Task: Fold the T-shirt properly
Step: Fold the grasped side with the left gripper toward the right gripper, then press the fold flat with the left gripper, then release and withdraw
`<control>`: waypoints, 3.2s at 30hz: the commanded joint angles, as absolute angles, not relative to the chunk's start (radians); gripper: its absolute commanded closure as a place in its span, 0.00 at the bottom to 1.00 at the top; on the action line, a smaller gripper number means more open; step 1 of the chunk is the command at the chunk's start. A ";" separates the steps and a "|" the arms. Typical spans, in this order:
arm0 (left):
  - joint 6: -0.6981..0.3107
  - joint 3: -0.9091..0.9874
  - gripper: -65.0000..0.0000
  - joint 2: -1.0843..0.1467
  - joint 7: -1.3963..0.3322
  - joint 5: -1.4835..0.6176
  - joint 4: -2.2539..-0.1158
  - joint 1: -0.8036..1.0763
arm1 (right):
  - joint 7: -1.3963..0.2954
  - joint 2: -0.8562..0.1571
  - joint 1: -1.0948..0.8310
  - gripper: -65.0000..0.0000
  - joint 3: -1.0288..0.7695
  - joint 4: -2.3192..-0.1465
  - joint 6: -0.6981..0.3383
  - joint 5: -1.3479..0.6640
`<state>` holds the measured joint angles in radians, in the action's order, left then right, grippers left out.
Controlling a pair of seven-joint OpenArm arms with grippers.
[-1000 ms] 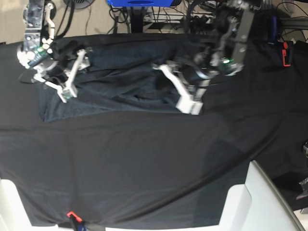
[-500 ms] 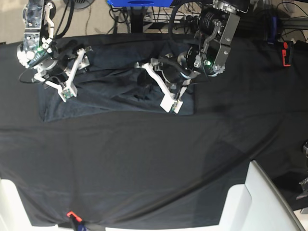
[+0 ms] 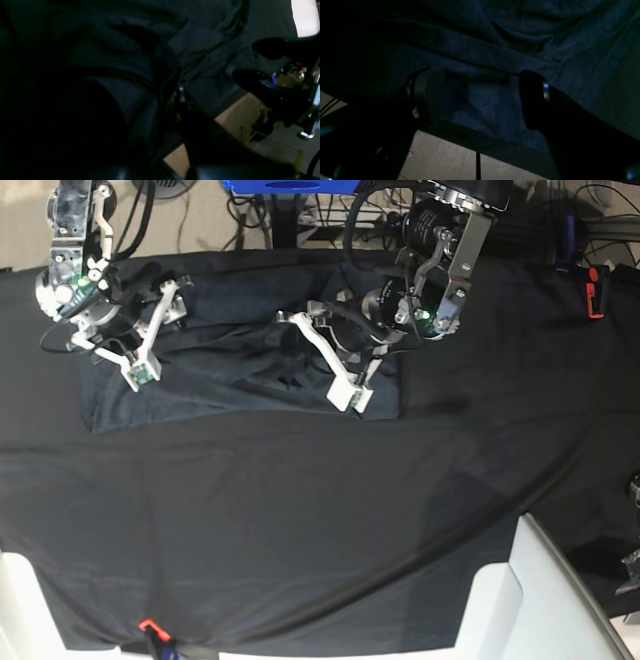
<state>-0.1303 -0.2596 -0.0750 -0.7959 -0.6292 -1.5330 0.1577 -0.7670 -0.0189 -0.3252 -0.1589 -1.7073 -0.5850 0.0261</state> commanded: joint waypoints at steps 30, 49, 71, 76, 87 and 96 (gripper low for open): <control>-0.142 -0.806 0.38 -0.087 -0.782 -0.656 -1.471 -0.127 | -0.756 -0.024 -0.320 0.35 -0.160 -1.721 -0.585 0.018; -0.137 -0.306 1.00 -0.231 -0.822 -0.645 -1.716 0.174 | -0.756 -0.024 -0.320 0.35 -0.154 -1.718 -0.585 0.018; -0.051 -0.326 1.00 -0.185 -0.843 -0.654 -1.535 0.091 | -0.756 -0.022 -0.321 0.35 -0.156 -1.718 -0.585 0.018; -0.050 -0.449 1.00 -0.179 -0.843 -0.654 -1.471 0.033 | -0.756 -0.022 -0.320 0.35 -0.159 -1.718 -0.585 0.018; -0.050 -0.469 1.00 -0.099 -0.843 -0.651 -1.363 -0.061 | -0.756 -0.022 -0.318 0.35 -0.160 -1.718 -0.585 0.018; -0.051 -0.470 1.00 -0.024 -0.839 -0.647 -1.219 -0.176 | -0.756 -0.022 -0.318 0.35 -0.160 -1.718 -0.585 0.018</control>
